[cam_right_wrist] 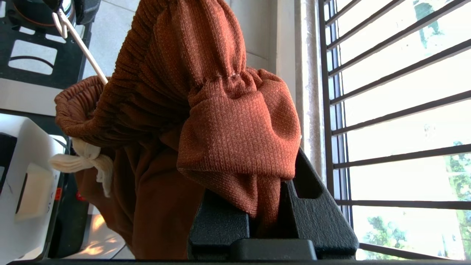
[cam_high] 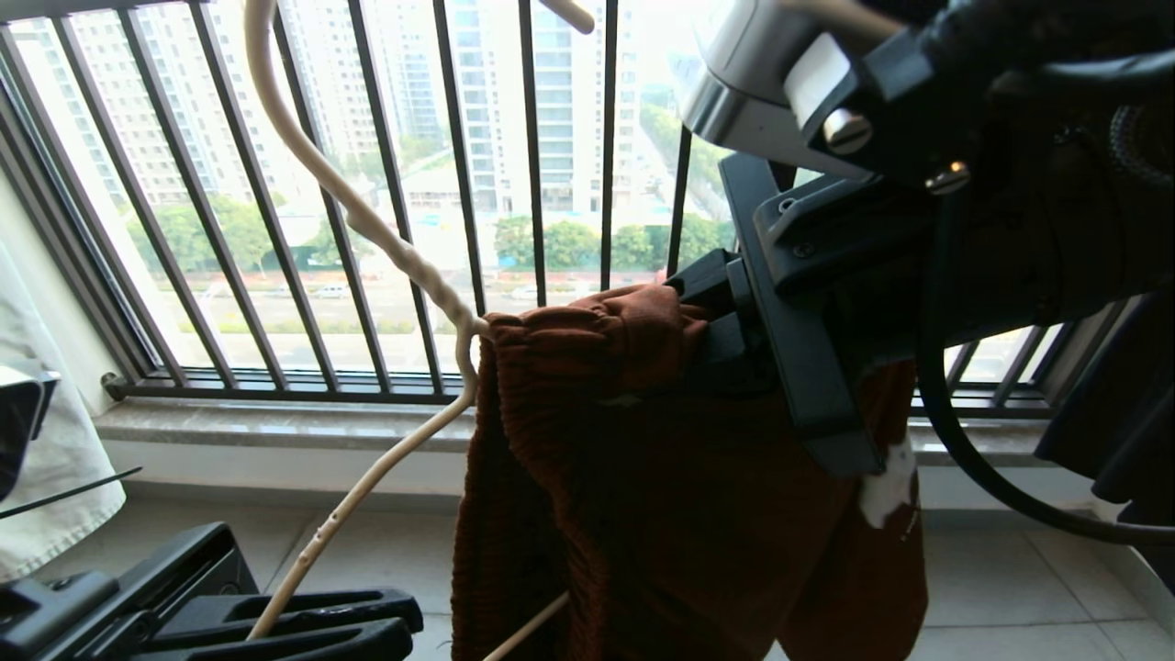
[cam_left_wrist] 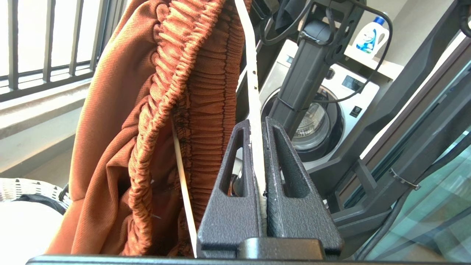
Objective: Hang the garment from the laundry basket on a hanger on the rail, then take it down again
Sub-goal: Hang the clothes on the clothes rack
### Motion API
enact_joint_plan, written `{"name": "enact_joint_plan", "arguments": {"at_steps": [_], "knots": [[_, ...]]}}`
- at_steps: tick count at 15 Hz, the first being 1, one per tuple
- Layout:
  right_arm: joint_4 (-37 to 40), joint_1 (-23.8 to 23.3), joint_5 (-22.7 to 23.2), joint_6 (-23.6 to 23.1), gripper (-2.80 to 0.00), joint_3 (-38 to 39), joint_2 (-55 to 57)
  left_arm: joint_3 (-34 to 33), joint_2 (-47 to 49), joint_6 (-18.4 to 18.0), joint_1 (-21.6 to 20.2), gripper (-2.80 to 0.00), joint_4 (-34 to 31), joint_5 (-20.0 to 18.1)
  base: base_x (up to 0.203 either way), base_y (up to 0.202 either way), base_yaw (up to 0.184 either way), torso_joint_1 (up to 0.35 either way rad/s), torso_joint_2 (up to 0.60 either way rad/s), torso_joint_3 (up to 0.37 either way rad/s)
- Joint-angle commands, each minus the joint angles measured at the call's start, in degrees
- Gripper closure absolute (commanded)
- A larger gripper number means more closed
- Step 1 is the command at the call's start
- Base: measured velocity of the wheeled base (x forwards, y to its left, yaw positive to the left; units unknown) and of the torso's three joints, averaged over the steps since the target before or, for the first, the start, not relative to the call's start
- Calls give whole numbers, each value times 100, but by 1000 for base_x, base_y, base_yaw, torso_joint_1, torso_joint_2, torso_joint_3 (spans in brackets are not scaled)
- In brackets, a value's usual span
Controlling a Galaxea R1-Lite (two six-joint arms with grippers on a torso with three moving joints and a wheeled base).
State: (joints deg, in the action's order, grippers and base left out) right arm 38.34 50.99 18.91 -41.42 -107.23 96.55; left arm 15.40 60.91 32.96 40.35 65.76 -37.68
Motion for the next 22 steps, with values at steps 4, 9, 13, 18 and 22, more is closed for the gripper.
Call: {"name": "enact_joint_plan", "arguments": {"at_steps": [4,9,13,18,22], "knots": [[-2,-2,16,-16,0,3,-22,128,30,-94,-13,0,-373,-5,0,0,0,0,0,0],[-2,-2,16,-7,0,-24,-22,543,-370,-378,-37,0,-1548,31,0,0,0,0,0,0],[-2,-2,16,-7,0,-26,-22,543,-378,-449,-115,0,-1557,33,0,0,0,0,0,0],[3,1,16,-7,0,-17,-13,550,-386,-518,-189,-280,-1557,26,0,0,0,0,0,0],[7,-2,8,-7,0,9,-5,674,-539,-528,-374,-280,-1575,24,0,0,0,0,0,0]]}}
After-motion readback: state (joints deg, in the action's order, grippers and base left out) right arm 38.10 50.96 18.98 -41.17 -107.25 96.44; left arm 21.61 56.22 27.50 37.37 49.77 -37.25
